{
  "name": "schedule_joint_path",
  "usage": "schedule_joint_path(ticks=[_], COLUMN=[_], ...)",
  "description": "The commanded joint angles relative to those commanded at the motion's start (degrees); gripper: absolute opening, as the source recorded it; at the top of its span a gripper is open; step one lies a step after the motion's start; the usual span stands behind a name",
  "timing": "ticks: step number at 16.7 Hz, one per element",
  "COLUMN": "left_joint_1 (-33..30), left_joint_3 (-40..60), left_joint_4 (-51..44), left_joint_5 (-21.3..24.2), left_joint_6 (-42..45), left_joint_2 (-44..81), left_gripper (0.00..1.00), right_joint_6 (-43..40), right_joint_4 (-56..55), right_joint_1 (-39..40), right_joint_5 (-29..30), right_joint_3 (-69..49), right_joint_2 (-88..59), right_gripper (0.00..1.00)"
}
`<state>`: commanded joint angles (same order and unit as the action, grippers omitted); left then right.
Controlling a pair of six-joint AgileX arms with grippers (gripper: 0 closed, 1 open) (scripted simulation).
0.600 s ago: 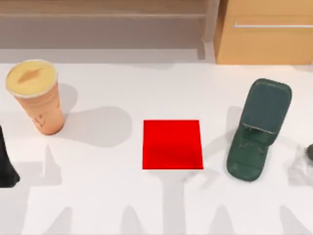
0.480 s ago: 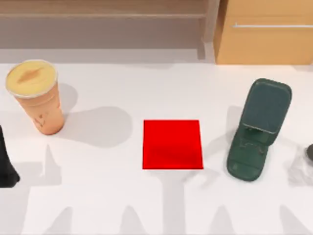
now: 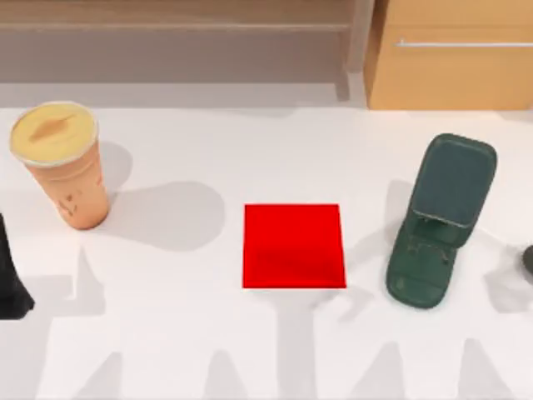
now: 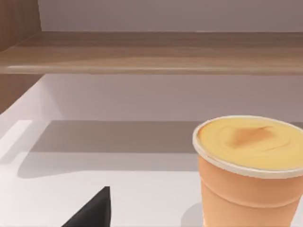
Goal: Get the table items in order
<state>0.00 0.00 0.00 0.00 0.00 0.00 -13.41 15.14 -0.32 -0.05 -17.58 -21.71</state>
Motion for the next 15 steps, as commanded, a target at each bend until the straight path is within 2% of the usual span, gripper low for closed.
schedule_joint_path(ticks=[10,15], left_joint_1=[0.00,0.00], left_joint_3=[0.00,0.00], left_joint_4=[0.00,0.00], left_joint_5=[0.00,0.00], left_joint_6=[0.00,0.00], left_joint_2=[0.00,0.00], left_gripper=[1.00,1.00], right_joint_6=[-28.65,-38.63], right_joint_4=[32.24,43.45], right_joint_1=[-0.78,-1.01], right_joint_5=[-0.09,-0.14], right_joint_3=[-37.60,-50.80], right_joint_2=[-55.47,-74.07], right_gripper=[1.00,1.00])
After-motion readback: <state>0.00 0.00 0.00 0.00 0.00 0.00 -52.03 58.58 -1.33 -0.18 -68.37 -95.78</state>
